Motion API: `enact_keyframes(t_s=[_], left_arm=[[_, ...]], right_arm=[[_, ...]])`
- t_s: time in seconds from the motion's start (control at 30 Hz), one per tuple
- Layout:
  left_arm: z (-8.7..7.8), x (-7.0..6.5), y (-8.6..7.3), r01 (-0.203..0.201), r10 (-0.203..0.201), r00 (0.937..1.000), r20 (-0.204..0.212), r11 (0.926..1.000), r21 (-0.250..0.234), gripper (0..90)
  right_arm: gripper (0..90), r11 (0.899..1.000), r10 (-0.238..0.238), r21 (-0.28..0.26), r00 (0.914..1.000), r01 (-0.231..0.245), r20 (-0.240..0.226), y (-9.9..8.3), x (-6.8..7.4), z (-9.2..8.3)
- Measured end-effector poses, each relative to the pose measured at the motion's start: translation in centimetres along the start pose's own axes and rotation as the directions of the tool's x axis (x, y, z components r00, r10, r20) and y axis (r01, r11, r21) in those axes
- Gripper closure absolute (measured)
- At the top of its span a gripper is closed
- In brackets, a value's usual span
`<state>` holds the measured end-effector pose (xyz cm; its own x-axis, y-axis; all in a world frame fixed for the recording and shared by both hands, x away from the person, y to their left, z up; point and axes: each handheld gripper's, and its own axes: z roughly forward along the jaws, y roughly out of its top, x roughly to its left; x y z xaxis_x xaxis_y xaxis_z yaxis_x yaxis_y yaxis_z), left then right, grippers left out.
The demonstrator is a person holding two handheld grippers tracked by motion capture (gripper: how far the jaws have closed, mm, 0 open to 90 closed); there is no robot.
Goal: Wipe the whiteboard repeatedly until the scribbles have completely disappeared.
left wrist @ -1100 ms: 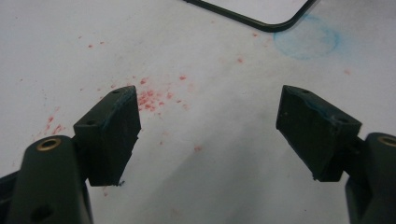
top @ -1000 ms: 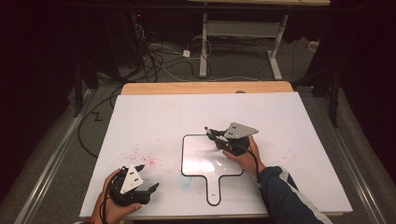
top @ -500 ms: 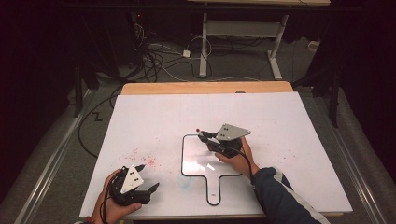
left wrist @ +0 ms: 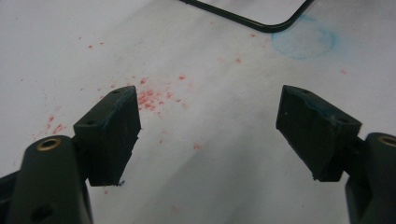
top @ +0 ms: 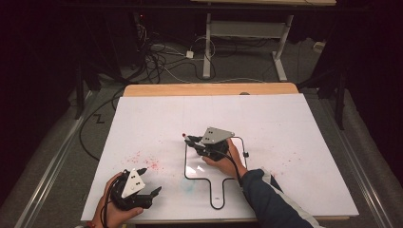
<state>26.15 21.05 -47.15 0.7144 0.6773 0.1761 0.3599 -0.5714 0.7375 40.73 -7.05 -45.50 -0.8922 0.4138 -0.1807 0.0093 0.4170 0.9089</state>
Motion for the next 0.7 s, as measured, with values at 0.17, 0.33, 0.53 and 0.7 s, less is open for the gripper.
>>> enact_keyframes(t_s=[0.17, 0.33, 0.53, 0.7], left_arm=[[-0.1, 0.0, 0.0, -0.001, 0.001, 1.0000, -0.001, 1.0000, -0.002, 21.0], [0.0, 0.0, 0.0, -0.001, 0.001, 1.0000, -0.001, 1.0000, 0.001, 21.0], [0.1, 0.0, 0.2, -0.002, 0.002, 1.0000, -0.004, 1.0000, 0.000, 21.0], [0.1, 0.0, 0.2, -0.006, 0.006, 1.0000, -0.004, 1.0000, -0.001, 21.0]], right_arm=[[81.6, 1.000, 0.009, 0.011, 0.9996, -0.009, 0.028, -0.5, -0.5, -0.7], [81.6, 0.999, 0.033, 0.013, 0.9978, -0.034, 0.057, -1.1, -1.4, -2.4], [81.6, 0.998, 0.066, -0.021, 0.9945, -0.065, 0.081, -1.1, -1.9, -5.2], [81.6, 0.996, 0.074, -0.048, 0.9924, -0.070, 0.098, -0.5, -2.2, -7.6]])
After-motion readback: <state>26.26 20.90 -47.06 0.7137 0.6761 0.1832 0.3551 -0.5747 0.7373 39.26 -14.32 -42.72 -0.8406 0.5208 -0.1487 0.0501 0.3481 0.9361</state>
